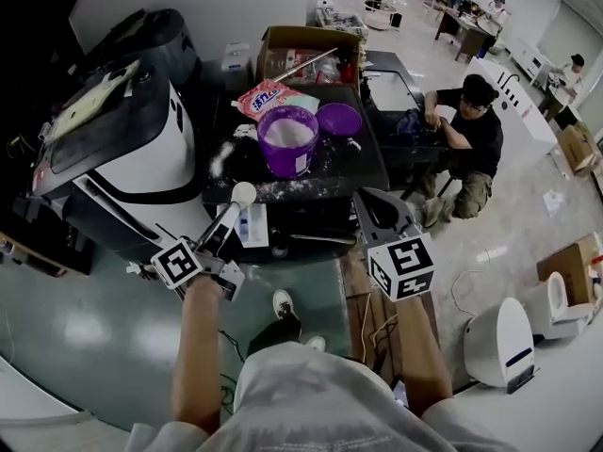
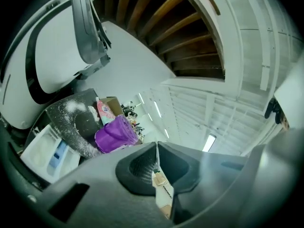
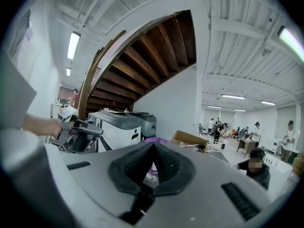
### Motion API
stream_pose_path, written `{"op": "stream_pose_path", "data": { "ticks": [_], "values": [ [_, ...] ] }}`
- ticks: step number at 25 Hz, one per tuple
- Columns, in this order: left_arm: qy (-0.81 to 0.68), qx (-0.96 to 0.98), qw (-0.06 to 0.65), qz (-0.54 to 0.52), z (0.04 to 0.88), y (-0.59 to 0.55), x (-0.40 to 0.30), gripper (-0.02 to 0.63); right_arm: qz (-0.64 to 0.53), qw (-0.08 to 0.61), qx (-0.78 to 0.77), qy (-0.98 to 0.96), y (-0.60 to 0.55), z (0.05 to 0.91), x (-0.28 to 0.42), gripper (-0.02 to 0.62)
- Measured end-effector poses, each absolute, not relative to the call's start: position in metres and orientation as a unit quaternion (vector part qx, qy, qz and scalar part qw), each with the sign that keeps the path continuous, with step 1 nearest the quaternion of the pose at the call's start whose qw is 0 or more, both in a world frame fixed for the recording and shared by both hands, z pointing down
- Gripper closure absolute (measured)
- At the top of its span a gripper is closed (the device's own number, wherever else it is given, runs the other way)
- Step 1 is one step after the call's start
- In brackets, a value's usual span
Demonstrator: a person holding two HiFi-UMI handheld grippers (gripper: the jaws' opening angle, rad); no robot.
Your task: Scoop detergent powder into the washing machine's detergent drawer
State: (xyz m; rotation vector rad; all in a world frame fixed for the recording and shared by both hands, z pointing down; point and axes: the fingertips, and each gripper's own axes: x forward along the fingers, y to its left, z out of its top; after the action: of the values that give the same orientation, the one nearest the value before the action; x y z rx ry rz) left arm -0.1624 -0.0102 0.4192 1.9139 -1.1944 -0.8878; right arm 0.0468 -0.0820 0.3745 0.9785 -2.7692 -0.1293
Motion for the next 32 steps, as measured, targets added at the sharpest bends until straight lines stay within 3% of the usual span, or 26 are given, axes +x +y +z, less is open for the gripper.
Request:
{"op": "stream_pose_path", "data": {
  "ticks": [10,15,32],
  "values": [
    [-0.460,0.739,0.372,-0.323,0.435,0.026,-0.166,0.591,-0.026,0.115,0.330,-0.937,-0.042,0.394,0.029,0.589],
    [-0.502,0.748,0.380,-0.209,0.480,0.017,-0.190,0.592,-0.009,0.129,0.346,-0.929,-0.043,0.410,0.010,0.589],
    [-0.471,0.767,0.435,-0.025,0.584,-0.044,-0.228,0.591,0.069,0.199,0.372,-0.904,-0.069,0.494,-0.054,0.590]
  ]
}}
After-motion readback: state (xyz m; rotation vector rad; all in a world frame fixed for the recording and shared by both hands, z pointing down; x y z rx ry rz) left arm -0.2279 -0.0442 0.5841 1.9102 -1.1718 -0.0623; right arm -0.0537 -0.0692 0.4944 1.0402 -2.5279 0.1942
